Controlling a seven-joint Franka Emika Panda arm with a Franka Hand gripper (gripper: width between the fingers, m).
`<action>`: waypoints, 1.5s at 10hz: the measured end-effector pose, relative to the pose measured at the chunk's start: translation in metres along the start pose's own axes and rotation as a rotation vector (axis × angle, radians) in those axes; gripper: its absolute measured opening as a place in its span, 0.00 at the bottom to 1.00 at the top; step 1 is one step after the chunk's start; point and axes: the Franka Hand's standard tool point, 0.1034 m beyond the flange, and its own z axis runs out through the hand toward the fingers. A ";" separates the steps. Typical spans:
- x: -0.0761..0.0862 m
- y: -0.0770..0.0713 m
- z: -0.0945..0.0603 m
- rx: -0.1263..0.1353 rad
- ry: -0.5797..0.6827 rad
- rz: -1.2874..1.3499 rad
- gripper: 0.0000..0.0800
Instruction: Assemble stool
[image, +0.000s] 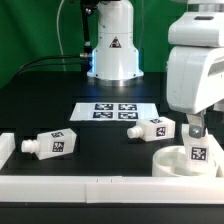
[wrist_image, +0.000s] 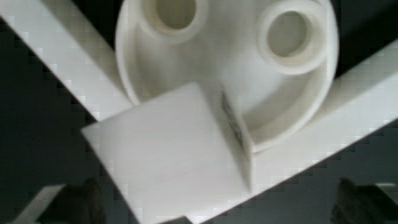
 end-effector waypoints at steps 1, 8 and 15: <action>-0.002 0.001 0.001 -0.001 -0.003 -0.046 0.81; 0.001 -0.003 0.024 -0.018 -0.039 -0.263 0.49; 0.001 0.002 0.023 -0.023 0.012 0.632 0.42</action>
Offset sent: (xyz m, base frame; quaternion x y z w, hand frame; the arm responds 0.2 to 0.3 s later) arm 0.0158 0.0237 -0.0217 -0.0058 -0.0243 -0.1758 0.9841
